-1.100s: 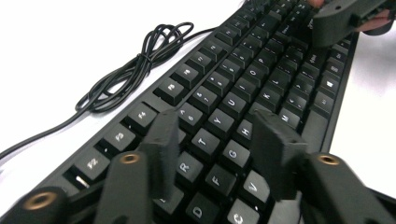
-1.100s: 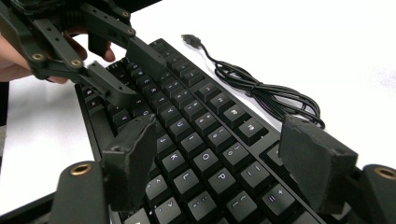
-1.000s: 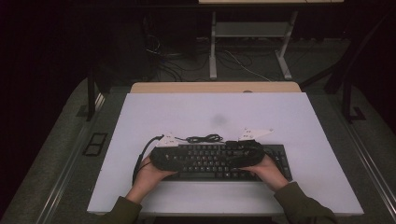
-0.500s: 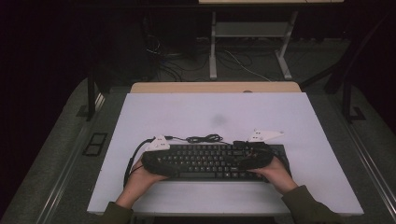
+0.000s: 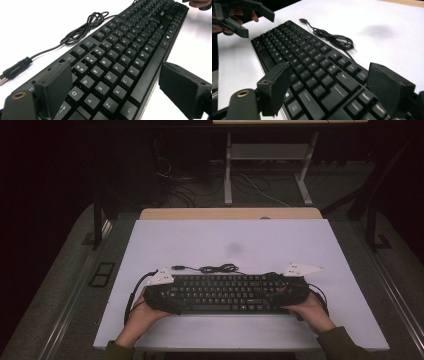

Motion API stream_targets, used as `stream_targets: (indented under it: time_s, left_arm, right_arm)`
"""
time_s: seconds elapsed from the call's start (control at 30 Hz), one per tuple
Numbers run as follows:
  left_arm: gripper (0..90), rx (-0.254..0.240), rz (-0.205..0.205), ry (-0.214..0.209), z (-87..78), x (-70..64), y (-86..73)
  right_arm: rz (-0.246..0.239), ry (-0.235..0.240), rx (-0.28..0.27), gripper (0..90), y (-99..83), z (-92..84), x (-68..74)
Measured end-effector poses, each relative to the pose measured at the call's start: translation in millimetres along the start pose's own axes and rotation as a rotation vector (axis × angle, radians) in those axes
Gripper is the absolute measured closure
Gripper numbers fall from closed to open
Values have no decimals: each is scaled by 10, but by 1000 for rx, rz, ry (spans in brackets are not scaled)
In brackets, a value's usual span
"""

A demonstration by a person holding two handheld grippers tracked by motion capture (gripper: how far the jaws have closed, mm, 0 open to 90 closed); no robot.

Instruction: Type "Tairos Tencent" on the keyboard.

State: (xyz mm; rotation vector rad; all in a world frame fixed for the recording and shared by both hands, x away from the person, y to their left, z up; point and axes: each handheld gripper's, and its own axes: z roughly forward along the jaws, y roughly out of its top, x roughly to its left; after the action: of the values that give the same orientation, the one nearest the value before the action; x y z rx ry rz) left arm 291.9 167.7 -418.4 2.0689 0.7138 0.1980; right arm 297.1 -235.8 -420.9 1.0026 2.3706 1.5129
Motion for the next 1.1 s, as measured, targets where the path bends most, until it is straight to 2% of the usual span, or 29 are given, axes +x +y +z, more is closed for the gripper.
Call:
stream_targets:
  time_s: [0.2, 0.4, 0.5, 0.77, 1.1]
  left_arm:
    - [56, 17, 5, 4, -35, -4, -48]
    - [0, 7, -6, 13, -37, 8, -55]
    - [0, 2, -16, 15, -35, 23, -68]
    - [0, 5, -5, 15, -35, 32, -86]
    - [0, 2, 2, 9, -33, 24, -91]
  right_arm:
    - [9, -23, -2, 185, -84, -123, -30]
    - [13, -33, -2, 185, -149, -229, -42]
    - [16, -36, -5, 185, -183, -273, -61]
    - [20, -49, 6, 185, -280, -391, -116]
    - [26, -87, 20, 185, -401, -528, -218]
